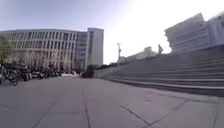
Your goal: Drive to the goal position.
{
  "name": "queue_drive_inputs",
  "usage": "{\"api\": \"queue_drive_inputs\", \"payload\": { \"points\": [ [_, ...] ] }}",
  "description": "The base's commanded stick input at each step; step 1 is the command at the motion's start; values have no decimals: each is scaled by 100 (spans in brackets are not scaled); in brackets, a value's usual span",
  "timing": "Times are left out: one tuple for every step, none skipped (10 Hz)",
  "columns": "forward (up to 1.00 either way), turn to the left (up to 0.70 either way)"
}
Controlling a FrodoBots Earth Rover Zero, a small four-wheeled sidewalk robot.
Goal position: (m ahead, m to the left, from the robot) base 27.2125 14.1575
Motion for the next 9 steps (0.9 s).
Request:
{"api": "queue_drive_inputs", "payload": {
  "points": [
    [6, 3],
    [54, 24],
    [100, 44],
    [100, 44],
    [100, 44],
    [100, 36],
    [100, 7],
    [100, 30],
    [100, 44]
  ]
}}
